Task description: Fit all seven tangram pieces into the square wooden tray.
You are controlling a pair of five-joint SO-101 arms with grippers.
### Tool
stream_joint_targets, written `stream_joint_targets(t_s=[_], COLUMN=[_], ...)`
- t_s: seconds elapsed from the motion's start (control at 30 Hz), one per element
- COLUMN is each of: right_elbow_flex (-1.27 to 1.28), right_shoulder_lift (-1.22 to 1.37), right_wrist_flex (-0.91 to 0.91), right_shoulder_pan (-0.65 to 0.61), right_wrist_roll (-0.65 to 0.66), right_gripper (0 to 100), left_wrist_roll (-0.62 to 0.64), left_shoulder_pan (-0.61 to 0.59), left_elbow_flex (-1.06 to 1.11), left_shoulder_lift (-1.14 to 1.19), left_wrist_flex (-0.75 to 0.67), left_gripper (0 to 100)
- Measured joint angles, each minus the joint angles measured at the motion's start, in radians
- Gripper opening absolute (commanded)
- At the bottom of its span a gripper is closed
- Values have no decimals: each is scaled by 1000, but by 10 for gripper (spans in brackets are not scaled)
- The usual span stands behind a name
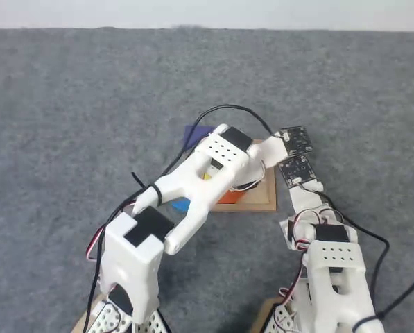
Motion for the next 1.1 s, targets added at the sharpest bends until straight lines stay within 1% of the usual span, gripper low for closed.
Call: stream_joint_targets(t_s=[0.2, 0.37, 0.43, 0.63, 0.83, 1.1], right_elbow_flex=[0, 0, 0, 60, 112, 137], right_shoulder_lift=[0, -2, -25, -169, -319, -410], right_wrist_flex=[0, 0, 0, 0, 21, 54], right_shoulder_pan=[5, 83, 94, 94, 72, 66], right_wrist_roll=[0, -12, -21, -26, -26, -25], right_gripper=[158, 158, 158, 158, 158, 158], left_wrist_roll=[0, -2, -3, 0, -5, -3], left_shoulder_pan=[-60, -63, -63, -75, -118, -137], left_elbow_flex=[-6, -12, -12, -12, -12, -12], left_shoulder_lift=[2, 2, 2, -9, -35, -61], left_wrist_flex=[0, 0, 0, 9, 20, 32], left_gripper=[94, 94, 94, 94, 94, 93])
